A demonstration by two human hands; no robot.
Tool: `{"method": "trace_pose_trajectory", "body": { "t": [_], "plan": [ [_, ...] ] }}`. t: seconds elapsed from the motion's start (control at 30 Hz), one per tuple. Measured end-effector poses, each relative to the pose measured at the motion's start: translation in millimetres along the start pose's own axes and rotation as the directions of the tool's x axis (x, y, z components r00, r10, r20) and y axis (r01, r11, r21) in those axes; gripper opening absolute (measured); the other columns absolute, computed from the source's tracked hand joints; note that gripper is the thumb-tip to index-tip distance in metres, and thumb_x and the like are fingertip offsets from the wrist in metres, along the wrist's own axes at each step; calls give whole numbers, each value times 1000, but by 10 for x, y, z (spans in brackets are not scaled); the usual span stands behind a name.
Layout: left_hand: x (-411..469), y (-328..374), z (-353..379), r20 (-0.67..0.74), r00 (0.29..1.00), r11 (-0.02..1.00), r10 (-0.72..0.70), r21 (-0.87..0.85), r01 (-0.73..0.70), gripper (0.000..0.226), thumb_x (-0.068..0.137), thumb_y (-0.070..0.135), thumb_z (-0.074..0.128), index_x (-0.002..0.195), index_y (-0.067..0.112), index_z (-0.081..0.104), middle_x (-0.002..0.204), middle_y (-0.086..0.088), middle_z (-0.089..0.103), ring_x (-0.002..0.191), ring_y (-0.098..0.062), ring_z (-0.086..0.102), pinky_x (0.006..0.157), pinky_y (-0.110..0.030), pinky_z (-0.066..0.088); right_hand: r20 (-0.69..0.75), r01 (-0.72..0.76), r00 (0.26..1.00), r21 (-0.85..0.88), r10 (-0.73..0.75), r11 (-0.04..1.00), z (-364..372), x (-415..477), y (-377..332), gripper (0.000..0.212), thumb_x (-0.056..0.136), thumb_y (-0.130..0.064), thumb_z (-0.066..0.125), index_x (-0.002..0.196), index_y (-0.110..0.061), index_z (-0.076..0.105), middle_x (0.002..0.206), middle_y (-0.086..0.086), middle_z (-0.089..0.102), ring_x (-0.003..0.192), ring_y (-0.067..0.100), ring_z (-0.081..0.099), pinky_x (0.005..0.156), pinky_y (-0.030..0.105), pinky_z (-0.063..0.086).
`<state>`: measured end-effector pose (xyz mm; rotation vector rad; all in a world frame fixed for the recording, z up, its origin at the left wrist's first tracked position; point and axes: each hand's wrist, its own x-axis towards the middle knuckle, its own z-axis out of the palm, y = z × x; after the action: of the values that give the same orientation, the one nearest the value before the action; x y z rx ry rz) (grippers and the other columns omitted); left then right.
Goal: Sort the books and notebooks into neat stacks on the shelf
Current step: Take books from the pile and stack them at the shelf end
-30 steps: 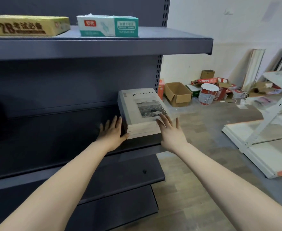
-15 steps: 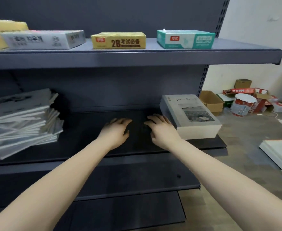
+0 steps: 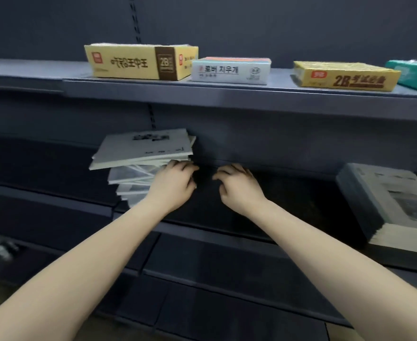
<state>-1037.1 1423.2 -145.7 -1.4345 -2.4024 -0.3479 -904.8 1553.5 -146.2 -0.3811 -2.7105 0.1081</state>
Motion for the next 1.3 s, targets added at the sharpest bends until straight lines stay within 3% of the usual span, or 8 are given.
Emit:
{"method": "trace_pose_trajectory", "body": {
  "t": [0.37, 0.57, 0.67, 0.77, 0.87, 1.03, 1.17, 1.3],
  "plan": [
    [-181, -1307, -171, -45, 985, 973, -168, 154, 173, 53, 80, 12, 54, 133, 13, 50, 139, -10, 47, 118, -35, 47, 92, -42, 41, -56, 80, 996, 100, -75, 992, 427, 588, -837, 38, 86, -10, 50, 123, -14, 59, 141, 3, 45, 134, 24, 31, 108, 37, 27],
    [-238, -1878, -100, -15, 971, 951, -238, 200, 236, 54, 81, 12, 55, 135, 13, 49, 130, -14, 55, 114, -37, 52, 89, -42, 41, -109, 64, 993, 106, -52, 992, 651, 678, -940, 36, 76, -2, 57, 110, -7, 67, 128, 12, 56, 123, 35, 47, 101, 45, 38],
    [-299, -2036, -50, -81, 987, 956, -140, 247, 156, 49, 73, 0, 64, 121, 10, 62, 100, -17, 69, 90, -37, 64, 75, -41, 48, -105, 50, 994, 112, -38, 992, 750, 698, -1019, 34, 73, 0, 58, 105, -6, 69, 123, 14, 58, 118, 38, 51, 99, 47, 41],
    [-311, -2105, -81, -170, 986, 952, 3, 301, 49, 51, 58, -8, 71, 105, 9, 70, 70, -11, 69, 68, -33, 65, 64, -37, 50, -88, 39, 996, 110, -30, 993, 816, 718, -1152, 35, 74, 0, 56, 106, -6, 67, 129, 16, 55, 121, 38, 48, 101, 52, 40],
    [-292, -2099, -83, -183, 978, 949, 100, 312, -39, 46, 60, 4, 74, 106, 7, 69, 80, -12, 71, 74, -33, 66, 67, -37, 51, -80, 33, 996, 103, -24, 994, 824, 703, -1269, 35, 76, -2, 56, 110, -7, 65, 135, 15, 50, 125, 36, 45, 105, 50, 36],
    [-236, -2242, 25, -165, 986, 974, 24, 225, 14, 60, 55, -4, 77, 113, 7, 65, 105, -15, 68, 90, -35, 67, 67, -39, 52, -124, 43, 992, 36, -38, 998, 797, 629, -1274, 34, 72, 1, 60, 104, -7, 67, 127, 16, 56, 117, 38, 52, 101, 51, 42],
    [-258, -2285, 38, -240, 966, 961, 94, 276, -25, 51, 53, -2, 82, 102, 5, 69, 84, -14, 71, 72, -31, 69, 61, -33, 50, -158, -5, 987, 23, 8, 1000, 782, 593, -1200, 37, 69, 3, 61, 104, -6, 68, 125, 17, 57, 114, 39, 53, 104, 48, 37],
    [-274, -2341, 50, -302, 925, 943, 232, 304, -138, 39, 59, 0, 80, 97, 5, 70, 64, -10, 66, 64, -30, 66, 70, -37, 52, -124, -3, 992, 20, 6, 1000, 840, 604, -1299, 41, 71, 4, 60, 110, -6, 65, 131, 19, 53, 118, 41, 50, 101, 53, 42]
  ]
}}
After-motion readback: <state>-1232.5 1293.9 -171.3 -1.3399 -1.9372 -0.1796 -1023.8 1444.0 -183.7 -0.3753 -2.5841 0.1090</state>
